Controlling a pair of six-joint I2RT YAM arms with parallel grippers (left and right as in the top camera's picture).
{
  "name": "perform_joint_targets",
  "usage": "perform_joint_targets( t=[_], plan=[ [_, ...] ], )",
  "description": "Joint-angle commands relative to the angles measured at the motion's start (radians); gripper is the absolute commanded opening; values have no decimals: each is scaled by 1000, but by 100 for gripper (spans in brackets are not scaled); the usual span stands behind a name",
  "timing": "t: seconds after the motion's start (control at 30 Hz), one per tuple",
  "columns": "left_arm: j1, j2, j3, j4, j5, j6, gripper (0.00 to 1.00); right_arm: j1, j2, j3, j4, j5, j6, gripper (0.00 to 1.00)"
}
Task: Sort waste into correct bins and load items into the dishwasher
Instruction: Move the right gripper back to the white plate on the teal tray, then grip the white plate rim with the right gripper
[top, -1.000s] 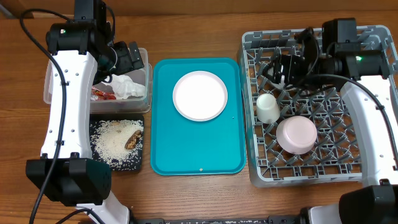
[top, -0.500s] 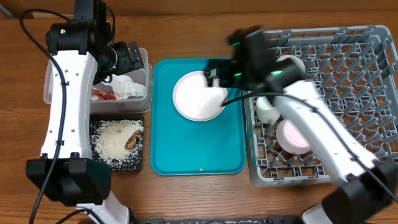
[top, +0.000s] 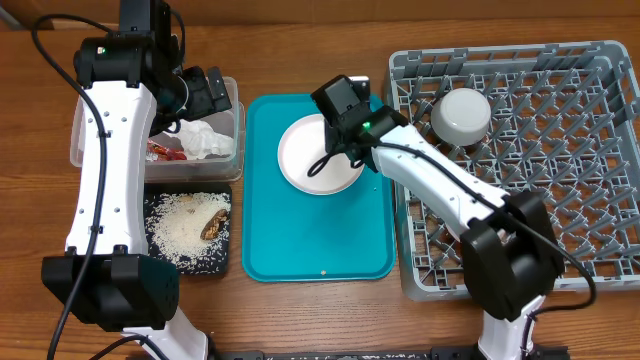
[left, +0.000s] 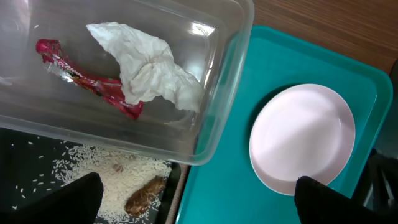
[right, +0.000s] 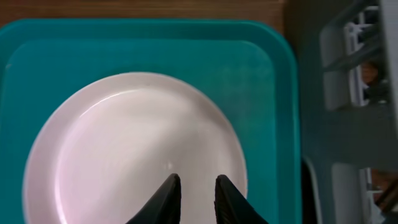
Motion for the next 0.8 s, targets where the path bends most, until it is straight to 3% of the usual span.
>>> perform_joint_targets(
  t=[0.0, 0.77],
  plan=[
    [0, -6, -2, 0, -12, -11, 100, -33, 32, -2, 13, 70, 16, 23],
    [0, -6, -2, 0, -12, -11, 100, -72, 109, -2, -25, -52, 15, 30]
  ],
)
